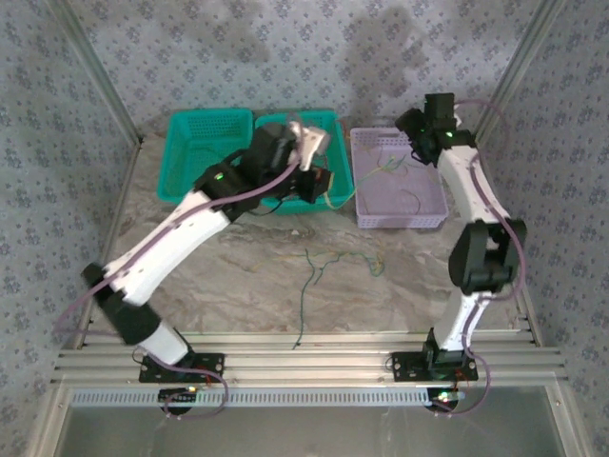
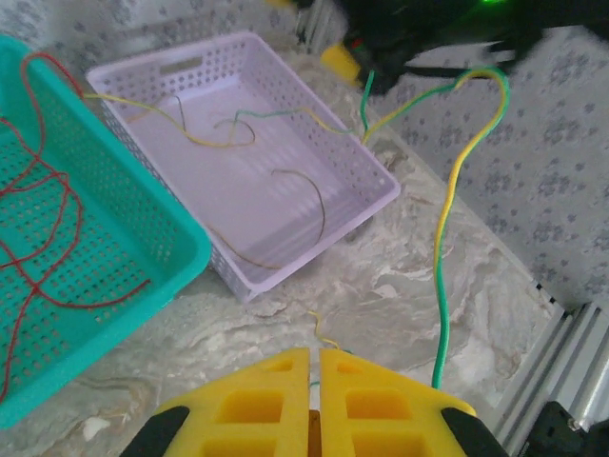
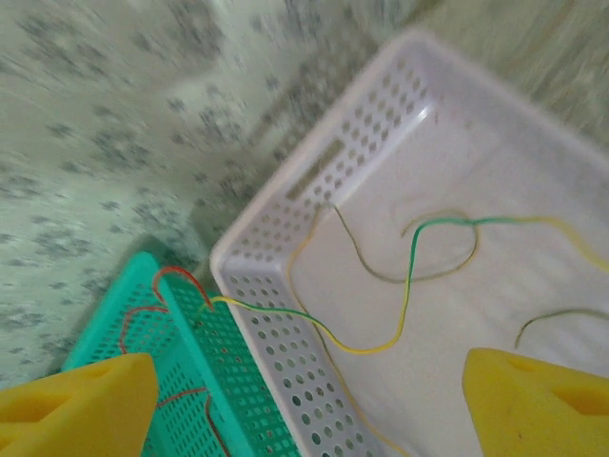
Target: Untangle the cables
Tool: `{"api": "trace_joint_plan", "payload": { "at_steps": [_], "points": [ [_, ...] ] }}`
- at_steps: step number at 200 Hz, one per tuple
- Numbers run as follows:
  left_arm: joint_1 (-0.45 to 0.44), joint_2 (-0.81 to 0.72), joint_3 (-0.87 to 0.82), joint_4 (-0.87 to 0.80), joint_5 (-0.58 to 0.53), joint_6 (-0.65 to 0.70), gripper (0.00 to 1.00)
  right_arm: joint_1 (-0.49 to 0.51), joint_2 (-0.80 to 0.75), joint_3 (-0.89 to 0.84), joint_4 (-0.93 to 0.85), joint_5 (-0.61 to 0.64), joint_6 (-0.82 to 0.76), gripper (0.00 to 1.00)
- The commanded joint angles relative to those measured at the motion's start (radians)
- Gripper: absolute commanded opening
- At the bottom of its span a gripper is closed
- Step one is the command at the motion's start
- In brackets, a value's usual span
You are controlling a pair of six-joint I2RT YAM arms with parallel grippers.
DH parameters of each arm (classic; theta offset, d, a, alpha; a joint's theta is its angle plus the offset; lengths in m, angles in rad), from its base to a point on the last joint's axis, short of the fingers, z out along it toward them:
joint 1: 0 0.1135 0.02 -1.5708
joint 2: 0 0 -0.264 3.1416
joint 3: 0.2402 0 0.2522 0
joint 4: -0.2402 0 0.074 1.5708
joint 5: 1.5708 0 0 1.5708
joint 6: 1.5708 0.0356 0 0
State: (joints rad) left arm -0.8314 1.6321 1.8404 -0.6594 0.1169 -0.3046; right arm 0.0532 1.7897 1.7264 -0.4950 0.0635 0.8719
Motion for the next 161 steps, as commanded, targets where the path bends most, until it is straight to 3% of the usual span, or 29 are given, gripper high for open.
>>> {"api": "trace_joint_plan", "payload": {
  "at_steps": [1,29,79,134,148,161],
  "points": [
    [-0.006,0.164,0.180,-0.034,0.034,0.034,0.00,-0.033,-0.211,-0.135,0.080,0.158,-0.089,0.86],
    [0.001,0.431,0.437,-0.097,0.003,0.050,0.00,-0.044,-0.423,-0.308,0.131,0.212,-0.131,0.86],
    [0.029,0.933,1.054,-0.255,0.015,0.009,0.00,-0.053,-0.737,-0.560,0.134,0.236,-0.155,0.87],
    [0.048,1.060,0.974,-0.098,0.036,-0.080,0.06,-0.007,-0.925,-0.704,0.121,0.164,-0.182,0.86],
    [0.048,1.089,0.975,-0.078,0.060,-0.096,0.15,0.019,-0.933,-0.715,0.114,0.159,-0.197,0.86],
    [0.045,1.103,0.974,-0.066,0.071,-0.100,0.31,0.040,-0.930,-0.724,0.109,0.151,-0.211,0.86]
  ]
}}
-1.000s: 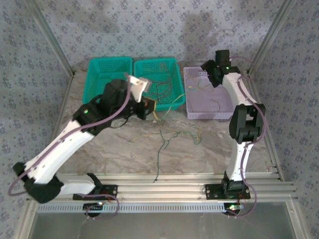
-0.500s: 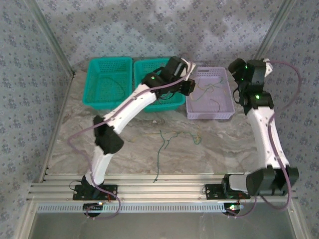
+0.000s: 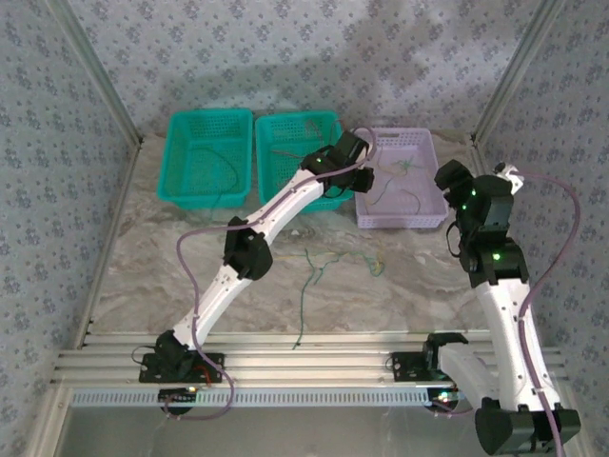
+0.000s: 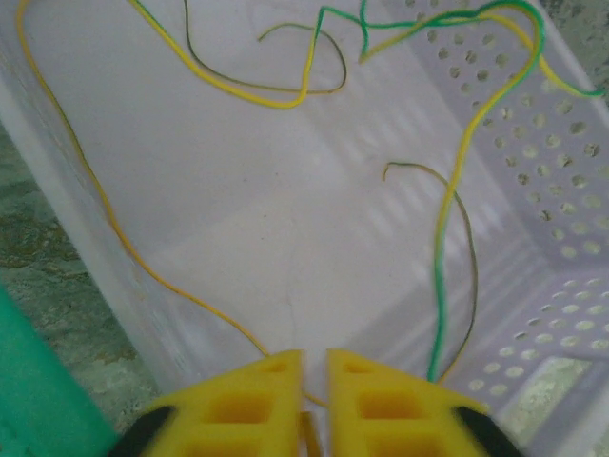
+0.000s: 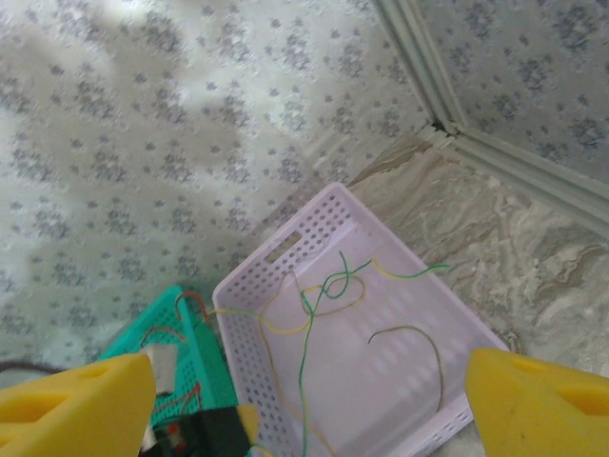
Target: Untangle the cables
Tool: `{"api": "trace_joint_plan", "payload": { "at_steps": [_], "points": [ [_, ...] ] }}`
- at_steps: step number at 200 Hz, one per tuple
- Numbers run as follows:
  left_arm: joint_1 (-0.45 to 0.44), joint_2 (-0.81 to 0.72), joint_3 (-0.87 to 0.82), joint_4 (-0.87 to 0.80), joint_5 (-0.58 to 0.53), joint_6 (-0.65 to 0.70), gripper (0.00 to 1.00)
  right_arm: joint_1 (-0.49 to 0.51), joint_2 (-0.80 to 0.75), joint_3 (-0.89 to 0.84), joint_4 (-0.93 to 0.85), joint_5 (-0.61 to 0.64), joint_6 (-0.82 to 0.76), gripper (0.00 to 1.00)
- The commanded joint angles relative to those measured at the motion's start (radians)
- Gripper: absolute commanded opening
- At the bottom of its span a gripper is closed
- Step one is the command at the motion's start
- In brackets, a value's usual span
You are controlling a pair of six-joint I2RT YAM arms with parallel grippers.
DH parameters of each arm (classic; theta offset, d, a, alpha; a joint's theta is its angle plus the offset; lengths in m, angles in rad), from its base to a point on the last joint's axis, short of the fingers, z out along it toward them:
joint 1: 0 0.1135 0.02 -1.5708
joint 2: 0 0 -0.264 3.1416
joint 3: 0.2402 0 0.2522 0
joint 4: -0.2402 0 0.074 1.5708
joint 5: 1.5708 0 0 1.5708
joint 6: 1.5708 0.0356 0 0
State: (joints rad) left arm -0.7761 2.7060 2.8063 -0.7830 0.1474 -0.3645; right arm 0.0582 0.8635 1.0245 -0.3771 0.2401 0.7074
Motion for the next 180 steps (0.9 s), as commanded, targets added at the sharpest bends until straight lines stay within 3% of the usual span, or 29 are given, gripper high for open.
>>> {"api": "trace_joint_plan", "payload": {
  "at_steps": [1,21,33,87,92,123,180],
  "points": [
    [-0.010,0.031,0.009,0.059,0.042,-0.040,0.33,0.037,-0.004,-0.023,-0.009,-0.025,-0.047,0.86],
    [-0.021,0.037,0.010,0.081,0.049,-0.036,0.60,0.063,-0.001,-0.047,-0.007,-0.027,-0.054,0.86],
    [-0.025,0.033,0.019,0.087,0.050,-0.032,0.71,0.072,-0.002,-0.059,-0.003,-0.030,-0.054,0.86],
    [-0.024,-0.097,0.067,0.126,0.081,-0.031,0.93,0.085,-0.023,-0.086,-0.016,-0.024,-0.070,0.87],
    [-0.022,-0.119,0.067,0.139,0.086,-0.031,0.99,0.086,-0.021,-0.090,-0.016,-0.028,-0.070,0.86],
    [-0.005,-0.265,0.067,0.163,0.088,-0.044,1.00,0.081,0.009,-0.114,-0.043,-0.090,-0.049,0.86],
    [0.025,-0.477,0.055,-0.075,-0.075,-0.016,0.99,0.114,0.113,-0.220,0.032,-0.261,-0.042,0.86]
  ]
}}
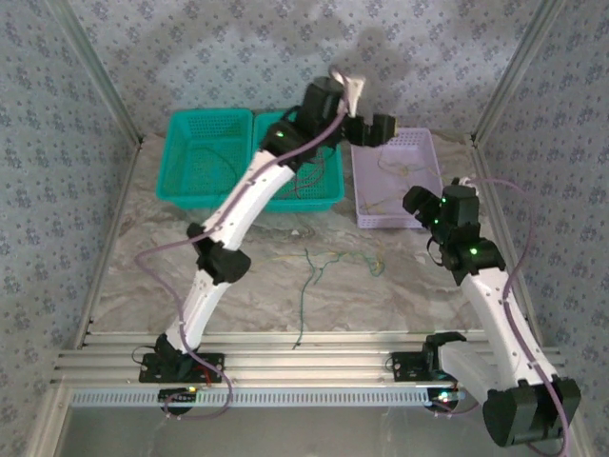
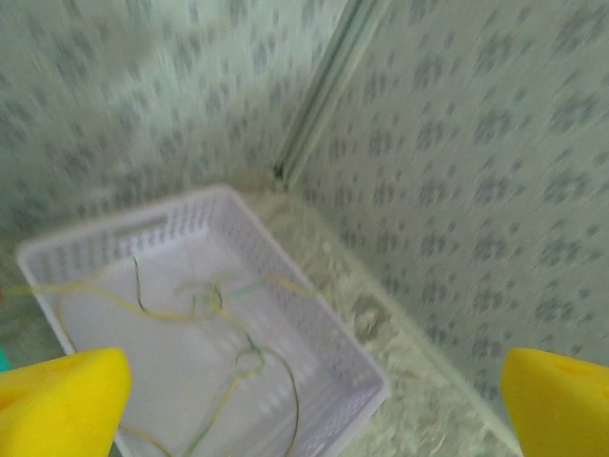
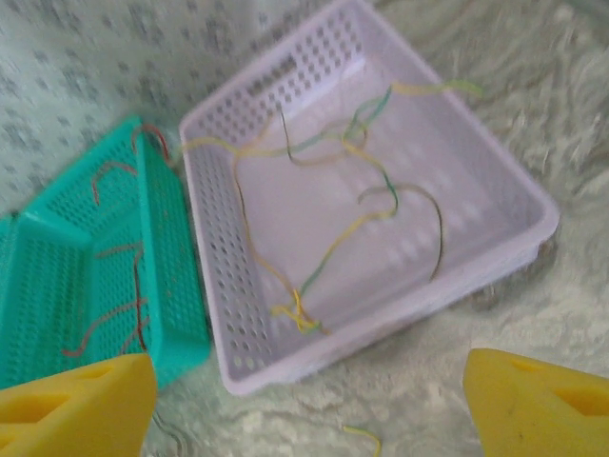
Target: Untangle the cables
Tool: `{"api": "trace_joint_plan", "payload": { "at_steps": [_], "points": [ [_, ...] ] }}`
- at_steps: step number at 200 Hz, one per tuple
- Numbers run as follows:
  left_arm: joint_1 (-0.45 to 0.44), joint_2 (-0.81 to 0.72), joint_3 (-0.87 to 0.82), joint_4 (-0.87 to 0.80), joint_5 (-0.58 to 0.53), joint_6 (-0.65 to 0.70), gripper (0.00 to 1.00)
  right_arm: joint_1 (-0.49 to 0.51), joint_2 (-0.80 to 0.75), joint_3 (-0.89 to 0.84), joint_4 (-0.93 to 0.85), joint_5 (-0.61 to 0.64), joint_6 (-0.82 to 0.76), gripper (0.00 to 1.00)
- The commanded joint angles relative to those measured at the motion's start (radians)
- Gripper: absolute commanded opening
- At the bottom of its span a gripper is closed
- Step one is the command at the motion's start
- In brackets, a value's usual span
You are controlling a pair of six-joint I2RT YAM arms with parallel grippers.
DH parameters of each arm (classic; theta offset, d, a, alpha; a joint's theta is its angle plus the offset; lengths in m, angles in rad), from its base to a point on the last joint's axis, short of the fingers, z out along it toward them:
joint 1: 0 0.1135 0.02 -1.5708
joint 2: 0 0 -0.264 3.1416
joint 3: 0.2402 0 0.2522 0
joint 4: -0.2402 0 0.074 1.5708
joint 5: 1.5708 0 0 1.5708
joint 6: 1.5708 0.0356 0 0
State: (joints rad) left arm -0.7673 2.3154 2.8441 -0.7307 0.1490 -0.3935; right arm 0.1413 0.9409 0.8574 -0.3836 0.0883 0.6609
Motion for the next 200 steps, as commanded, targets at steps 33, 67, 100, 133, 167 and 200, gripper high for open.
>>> {"api": "trace_joint_plan", "payload": {
  "at_steps": [33,67,100,133,167,200],
  "points": [
    [0.015,-0.330,-0.348,-0.102,-0.141,-0.003,1.00,0.201,0.163,-0.082,0.070,-0.131,-0.024,0.85],
    [0.020,-0.637,-0.873,0.074,-0.172,-0.047,1.00,0.339,0.232,-0.152,0.155,-0.118,-0.015,0.82],
    [0.023,-0.817,-1.183,0.073,-0.165,-0.081,1.00,0.402,0.310,-0.155,0.107,-0.082,-0.080,0.81],
    [0.025,-0.934,-1.406,0.070,-0.150,-0.096,1.00,0.411,0.367,-0.159,0.055,-0.077,-0.113,0.73],
    [0.028,-1.004,-1.573,0.102,-0.086,-0.118,0.99,0.416,0.393,-0.178,0.082,-0.121,-0.116,0.45],
    [0.028,-1.027,-1.702,0.174,0.016,-0.149,1.00,0.420,0.446,-0.145,0.074,-0.159,-0.138,0.35]
  ]
}}
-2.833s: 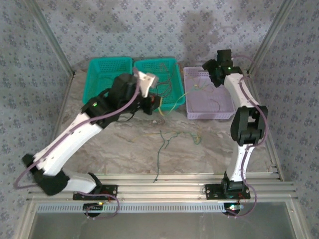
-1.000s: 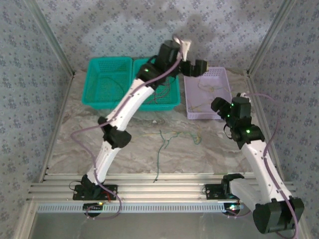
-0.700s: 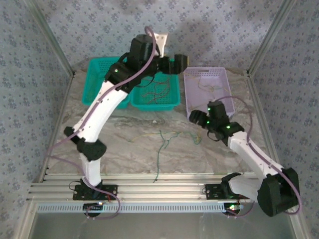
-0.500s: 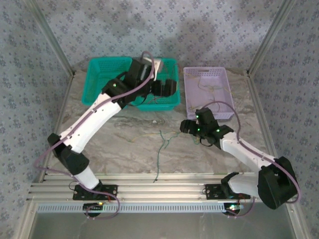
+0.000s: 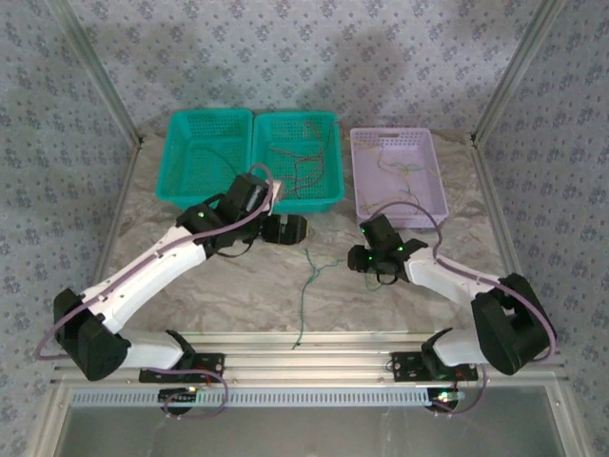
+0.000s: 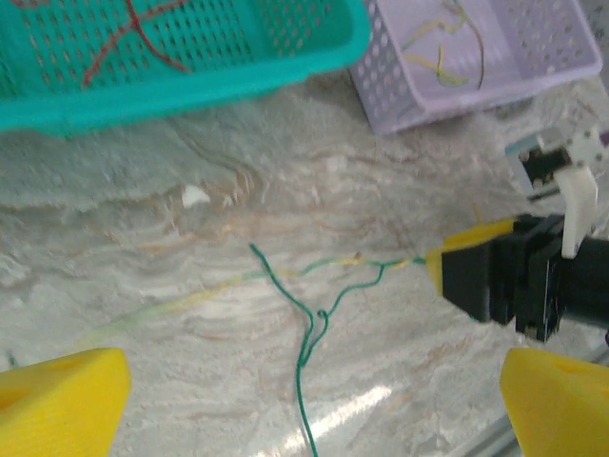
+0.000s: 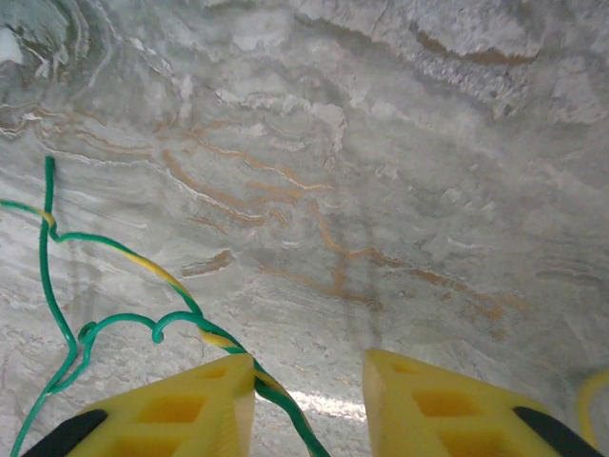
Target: Untangle the cables
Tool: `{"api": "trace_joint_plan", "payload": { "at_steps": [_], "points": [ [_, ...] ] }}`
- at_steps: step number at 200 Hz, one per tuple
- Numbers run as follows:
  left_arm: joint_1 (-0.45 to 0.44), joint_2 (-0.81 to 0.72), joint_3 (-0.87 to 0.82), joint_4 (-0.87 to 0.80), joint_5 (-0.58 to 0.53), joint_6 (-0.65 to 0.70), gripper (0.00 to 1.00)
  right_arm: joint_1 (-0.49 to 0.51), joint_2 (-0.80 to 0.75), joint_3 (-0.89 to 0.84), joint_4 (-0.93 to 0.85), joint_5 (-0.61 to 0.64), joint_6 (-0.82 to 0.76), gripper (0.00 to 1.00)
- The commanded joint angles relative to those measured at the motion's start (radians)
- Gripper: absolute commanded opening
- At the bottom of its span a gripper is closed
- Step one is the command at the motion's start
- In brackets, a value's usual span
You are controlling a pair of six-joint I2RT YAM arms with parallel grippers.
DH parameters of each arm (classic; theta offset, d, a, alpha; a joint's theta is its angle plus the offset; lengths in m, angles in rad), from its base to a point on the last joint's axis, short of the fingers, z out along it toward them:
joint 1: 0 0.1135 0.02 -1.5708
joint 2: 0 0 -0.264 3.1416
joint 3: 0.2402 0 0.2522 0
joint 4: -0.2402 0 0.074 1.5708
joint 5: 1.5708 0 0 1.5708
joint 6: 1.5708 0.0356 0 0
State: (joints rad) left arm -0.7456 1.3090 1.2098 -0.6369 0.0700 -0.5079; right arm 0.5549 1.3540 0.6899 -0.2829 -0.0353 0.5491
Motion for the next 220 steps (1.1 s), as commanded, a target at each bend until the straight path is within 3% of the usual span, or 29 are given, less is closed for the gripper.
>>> {"api": "trace_joint_plan", "payload": {
  "at_steps": [1,32,53,83,100,119,156,171,220],
  "points": [
    [0.006,-0.021,-0.073,0.083,0.098,-0.036,1.00,0.007,0.034,0.023,-0.028,-0.037,-0.028,0.36],
    [0.006,-0.024,-0.156,0.142,0.158,-0.072,1.00,0.010,0.057,0.040,-0.051,-0.062,-0.061,0.44],
    [0.006,-0.020,-0.181,0.157,0.170,-0.075,1.00,0.011,0.080,0.033,-0.029,-0.115,-0.062,0.43],
    [0.002,0.000,-0.210,0.183,0.196,-0.088,0.99,0.011,0.126,0.048,-0.013,-0.133,-0.061,0.19],
    [-0.001,0.006,-0.226,0.199,0.206,-0.096,0.99,0.010,0.123,0.066,-0.021,-0.135,-0.065,0.00],
    [-0.002,-0.003,-0.235,0.209,0.207,-0.099,0.99,0.002,0.074,0.090,-0.038,-0.146,-0.081,0.00],
    [-0.003,-0.011,-0.222,0.244,0.238,-0.113,0.99,-0.026,-0.067,0.184,-0.092,-0.341,-0.172,0.00],
    [-0.006,-0.014,-0.219,0.267,0.252,-0.142,0.99,-0.027,-0.116,0.217,-0.120,-0.364,-0.183,0.00],
    [-0.010,-0.085,-0.268,0.336,0.174,-0.254,0.98,-0.056,-0.231,0.209,-0.075,-0.501,-0.118,0.00]
  ]
}}
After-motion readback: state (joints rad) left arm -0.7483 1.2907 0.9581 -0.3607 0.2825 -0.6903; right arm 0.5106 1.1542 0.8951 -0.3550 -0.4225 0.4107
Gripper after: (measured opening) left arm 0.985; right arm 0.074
